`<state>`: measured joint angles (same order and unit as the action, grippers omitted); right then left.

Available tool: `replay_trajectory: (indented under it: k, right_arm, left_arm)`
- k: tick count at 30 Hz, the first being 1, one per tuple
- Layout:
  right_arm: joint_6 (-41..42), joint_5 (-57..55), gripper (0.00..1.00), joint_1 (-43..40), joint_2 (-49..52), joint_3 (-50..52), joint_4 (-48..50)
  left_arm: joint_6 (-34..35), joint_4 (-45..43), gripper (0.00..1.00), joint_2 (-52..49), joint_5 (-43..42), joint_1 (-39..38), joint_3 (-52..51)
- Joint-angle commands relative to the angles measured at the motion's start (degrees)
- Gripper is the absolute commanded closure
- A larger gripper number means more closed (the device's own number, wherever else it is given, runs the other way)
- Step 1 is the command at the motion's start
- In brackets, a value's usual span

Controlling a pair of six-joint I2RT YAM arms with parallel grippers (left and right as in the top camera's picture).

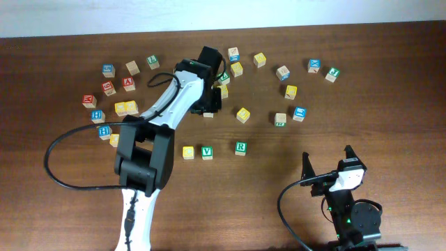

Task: Spell out CVPR
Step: 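Lower the blue P block between V and R, open gripper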

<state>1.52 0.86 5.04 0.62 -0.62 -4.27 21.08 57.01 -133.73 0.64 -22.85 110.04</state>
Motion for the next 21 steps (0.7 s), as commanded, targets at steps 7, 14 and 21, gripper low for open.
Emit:
replay_trajectory:
  k: [7,14,21]
  right_arm:
    - [0.2,-0.68,0.02,-0.28,-0.42,0.31,-0.31]
    - [0.2,-0.68,0.02,-0.28,-0.42,0.31,-0.31]
    - [0.2,-0.68,0.02,-0.28,-0.42,0.31,-0.31]
  left_arm:
    - [0.74,-0.76,0.72,-0.5,0.39,-0.02,-0.5]
    - [0.72,-0.39,0.64,-0.5,0.46,-0.72,-0.52]
    - [0.72,-0.61,0.7,-1.36,0.66,-0.72,-0.52]
